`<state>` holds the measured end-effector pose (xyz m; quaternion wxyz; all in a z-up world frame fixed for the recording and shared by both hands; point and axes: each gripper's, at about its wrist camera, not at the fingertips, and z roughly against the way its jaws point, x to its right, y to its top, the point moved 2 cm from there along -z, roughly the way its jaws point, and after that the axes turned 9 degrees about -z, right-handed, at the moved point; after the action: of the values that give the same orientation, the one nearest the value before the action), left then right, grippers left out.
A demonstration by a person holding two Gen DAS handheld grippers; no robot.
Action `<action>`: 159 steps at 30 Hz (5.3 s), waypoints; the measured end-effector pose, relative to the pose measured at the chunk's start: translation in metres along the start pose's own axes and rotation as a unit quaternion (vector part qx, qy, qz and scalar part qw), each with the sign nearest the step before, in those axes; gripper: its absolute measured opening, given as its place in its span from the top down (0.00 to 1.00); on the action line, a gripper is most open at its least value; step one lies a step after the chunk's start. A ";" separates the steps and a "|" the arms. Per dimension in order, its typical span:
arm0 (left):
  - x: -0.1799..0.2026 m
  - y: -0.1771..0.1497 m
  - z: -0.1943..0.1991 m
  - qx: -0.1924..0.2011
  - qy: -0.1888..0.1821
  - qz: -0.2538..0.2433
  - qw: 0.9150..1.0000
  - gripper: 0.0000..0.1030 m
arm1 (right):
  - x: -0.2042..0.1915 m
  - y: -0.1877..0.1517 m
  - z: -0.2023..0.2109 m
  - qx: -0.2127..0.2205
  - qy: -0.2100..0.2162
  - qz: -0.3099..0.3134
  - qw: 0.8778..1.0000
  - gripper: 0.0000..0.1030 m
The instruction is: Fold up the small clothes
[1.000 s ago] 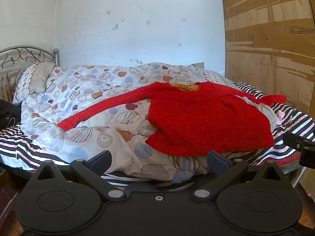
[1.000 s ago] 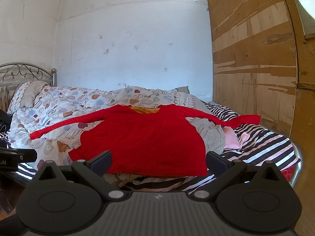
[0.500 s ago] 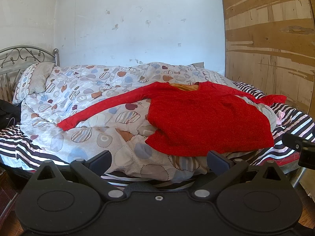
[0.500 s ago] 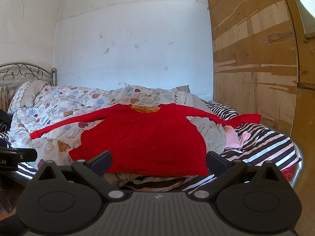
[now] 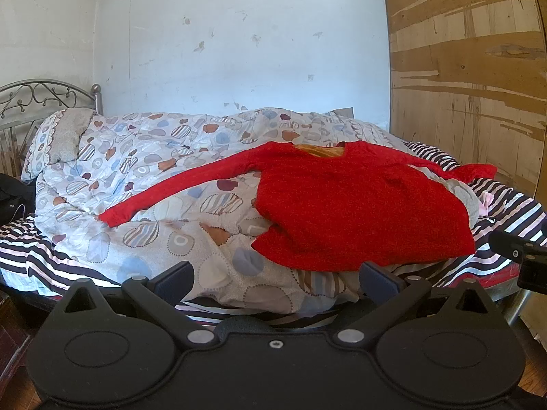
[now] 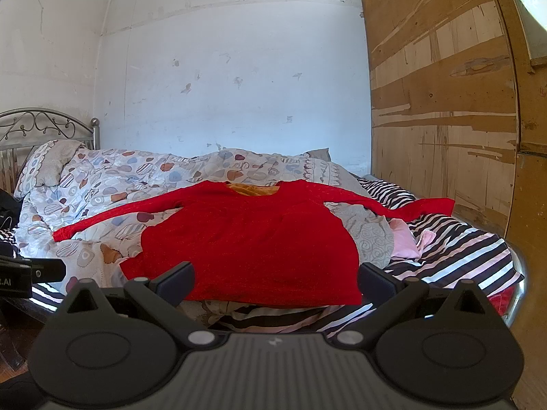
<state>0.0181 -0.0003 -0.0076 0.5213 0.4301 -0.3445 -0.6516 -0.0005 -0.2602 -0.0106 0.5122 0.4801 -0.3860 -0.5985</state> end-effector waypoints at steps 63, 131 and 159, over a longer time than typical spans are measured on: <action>-0.015 0.020 -0.009 -0.028 0.015 0.009 0.999 0.00 | 0.008 0.040 -0.013 -0.030 -0.038 -0.036 0.998 0.00; 0.051 0.157 -0.415 -0.131 -0.045 -0.022 0.990 0.00 | 0.447 0.095 -0.426 0.019 -0.247 -0.515 0.821 0.78; -0.026 0.183 -0.389 -0.106 0.015 0.052 0.993 0.00 | 0.118 0.237 -0.438 0.075 0.095 -0.057 0.991 0.94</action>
<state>0.4483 -0.0153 0.0087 0.6027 0.3634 -0.2874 -0.6496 0.4797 -0.4049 0.0887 0.4740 0.5931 -0.3511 -0.5481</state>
